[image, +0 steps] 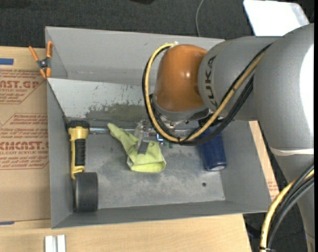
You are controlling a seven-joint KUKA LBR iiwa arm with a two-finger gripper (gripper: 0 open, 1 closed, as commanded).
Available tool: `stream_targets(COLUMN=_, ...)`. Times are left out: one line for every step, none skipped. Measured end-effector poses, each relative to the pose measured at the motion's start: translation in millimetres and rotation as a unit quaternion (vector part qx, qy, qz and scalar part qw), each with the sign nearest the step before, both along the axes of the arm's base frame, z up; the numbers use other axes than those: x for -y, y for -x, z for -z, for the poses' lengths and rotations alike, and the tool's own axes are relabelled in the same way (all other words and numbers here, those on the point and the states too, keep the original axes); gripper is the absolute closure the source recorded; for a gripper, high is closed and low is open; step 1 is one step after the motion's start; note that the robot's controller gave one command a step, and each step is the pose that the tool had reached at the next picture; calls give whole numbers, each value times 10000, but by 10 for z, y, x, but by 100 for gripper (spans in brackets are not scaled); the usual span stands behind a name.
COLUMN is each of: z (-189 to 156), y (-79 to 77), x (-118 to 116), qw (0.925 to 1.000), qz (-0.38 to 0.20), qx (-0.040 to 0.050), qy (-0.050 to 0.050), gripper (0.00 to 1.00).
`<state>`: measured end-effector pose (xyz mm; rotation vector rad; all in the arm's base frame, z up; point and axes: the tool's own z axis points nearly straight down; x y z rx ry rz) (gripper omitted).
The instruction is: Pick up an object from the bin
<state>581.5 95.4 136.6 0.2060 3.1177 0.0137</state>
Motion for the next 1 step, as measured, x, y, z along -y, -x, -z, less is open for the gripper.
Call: stream_targets(z=-594, y=32, x=11, qw=10000, qz=-13, qx=-24, qy=0, gripper=100)
